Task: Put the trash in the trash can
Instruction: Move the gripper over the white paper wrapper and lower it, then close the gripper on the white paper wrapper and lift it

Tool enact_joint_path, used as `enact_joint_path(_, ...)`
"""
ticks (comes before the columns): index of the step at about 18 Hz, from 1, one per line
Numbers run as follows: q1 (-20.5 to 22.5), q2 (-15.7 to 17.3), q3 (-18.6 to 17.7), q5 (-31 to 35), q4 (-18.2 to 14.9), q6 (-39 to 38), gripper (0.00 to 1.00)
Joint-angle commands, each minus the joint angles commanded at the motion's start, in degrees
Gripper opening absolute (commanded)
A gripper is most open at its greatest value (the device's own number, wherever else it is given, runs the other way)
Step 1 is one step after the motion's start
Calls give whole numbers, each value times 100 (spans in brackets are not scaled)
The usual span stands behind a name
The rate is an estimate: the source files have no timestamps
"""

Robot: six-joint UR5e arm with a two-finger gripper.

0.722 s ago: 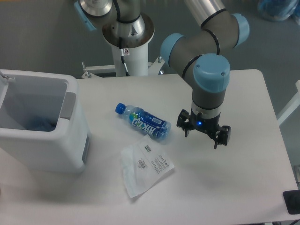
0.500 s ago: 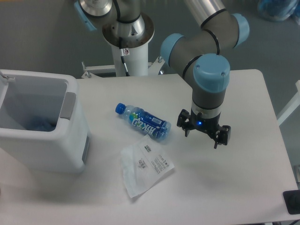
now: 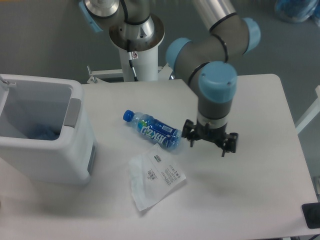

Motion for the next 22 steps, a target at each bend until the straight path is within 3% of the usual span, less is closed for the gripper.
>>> enact_joint_path(2,-298,-17,-246,131,405,-26,100)
enact_joint_path(5,-772,-140,-274,343,415,-298,100)
enact_joint_path(9,-1186,-491,42,281,415,-1509,100)
enact_joint_path(14,-1600,-808,175,281,380,-2232,100)
enact_joint_path(22,-1653,-1142,166,343,380,-2452,100)
